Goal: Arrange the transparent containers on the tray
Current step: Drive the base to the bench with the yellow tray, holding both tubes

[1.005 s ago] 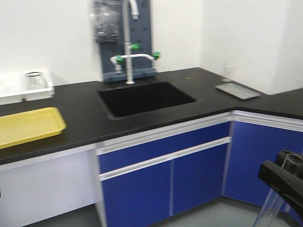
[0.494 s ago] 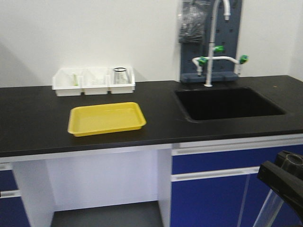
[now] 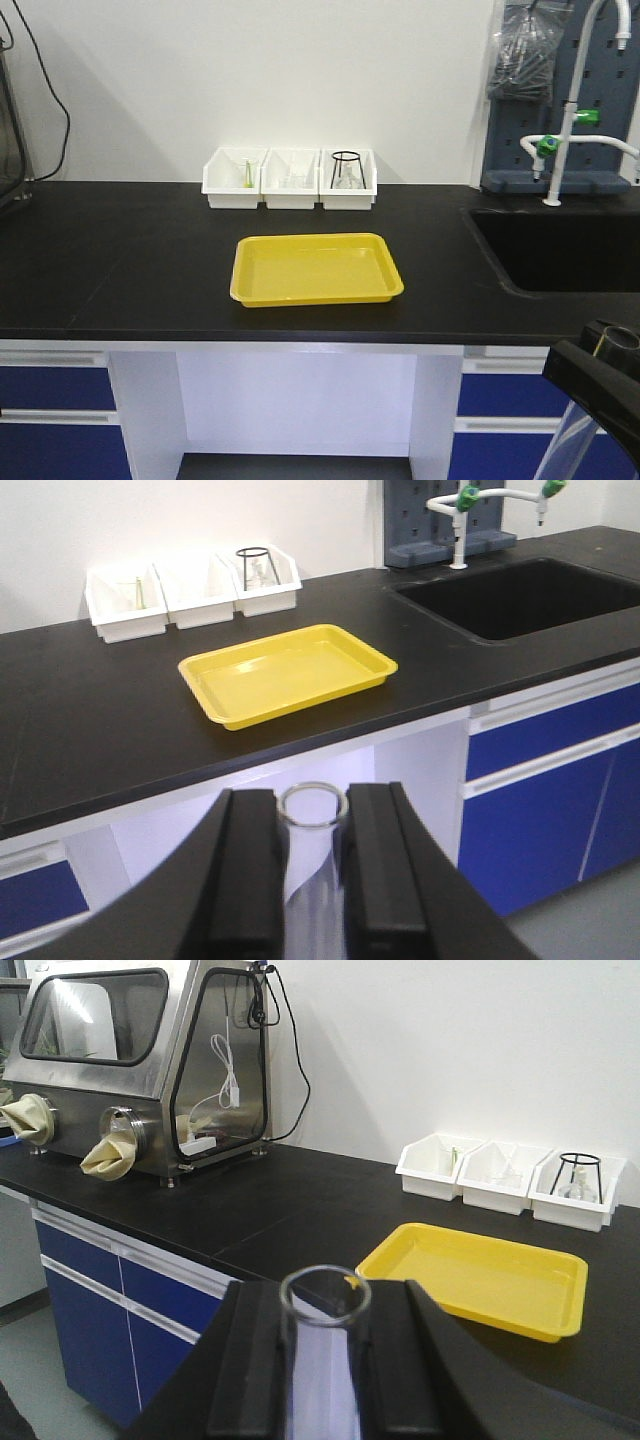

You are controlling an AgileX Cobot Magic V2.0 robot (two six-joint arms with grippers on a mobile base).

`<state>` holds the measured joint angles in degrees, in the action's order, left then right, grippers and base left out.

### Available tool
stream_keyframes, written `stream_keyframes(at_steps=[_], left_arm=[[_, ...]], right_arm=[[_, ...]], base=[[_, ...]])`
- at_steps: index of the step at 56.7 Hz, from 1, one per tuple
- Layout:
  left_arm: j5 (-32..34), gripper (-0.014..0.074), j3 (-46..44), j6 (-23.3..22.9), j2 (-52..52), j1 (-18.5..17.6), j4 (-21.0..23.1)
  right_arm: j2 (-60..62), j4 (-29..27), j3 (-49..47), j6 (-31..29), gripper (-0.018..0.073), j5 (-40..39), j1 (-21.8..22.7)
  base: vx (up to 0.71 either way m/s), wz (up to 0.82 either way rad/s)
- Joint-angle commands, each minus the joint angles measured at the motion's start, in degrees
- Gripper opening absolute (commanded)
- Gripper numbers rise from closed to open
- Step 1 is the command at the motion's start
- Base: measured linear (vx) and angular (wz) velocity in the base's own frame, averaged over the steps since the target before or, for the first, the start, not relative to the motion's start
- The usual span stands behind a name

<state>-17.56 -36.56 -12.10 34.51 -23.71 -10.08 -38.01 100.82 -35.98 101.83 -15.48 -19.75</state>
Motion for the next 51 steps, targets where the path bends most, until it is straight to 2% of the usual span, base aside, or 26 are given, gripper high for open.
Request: stream_keyframes(at_steps=[1,27,51], left_arm=[[5.1,-0.0001,-1.75,-0.22,0.05,-0.42,0.08],[5.1,-0.0001,-1.75,-0.22,0.05,-0.42,0.08],[5.09,-0.0001,-1.75,-0.17,0.05,-0.42,0.08]], right_arm=[[0.21,1.95,-1.74,-0.2,-0.0011,1.29,-0.08],[0.21,1.95,-1.74,-0.2,-0.0011,1.35,-0.08],[0.21,1.95,-1.74,-0.2,-0.0011,1.35,-0.08]], base=[[0.25,0.14],[0.3,0.14],[0.35,-0.07]])
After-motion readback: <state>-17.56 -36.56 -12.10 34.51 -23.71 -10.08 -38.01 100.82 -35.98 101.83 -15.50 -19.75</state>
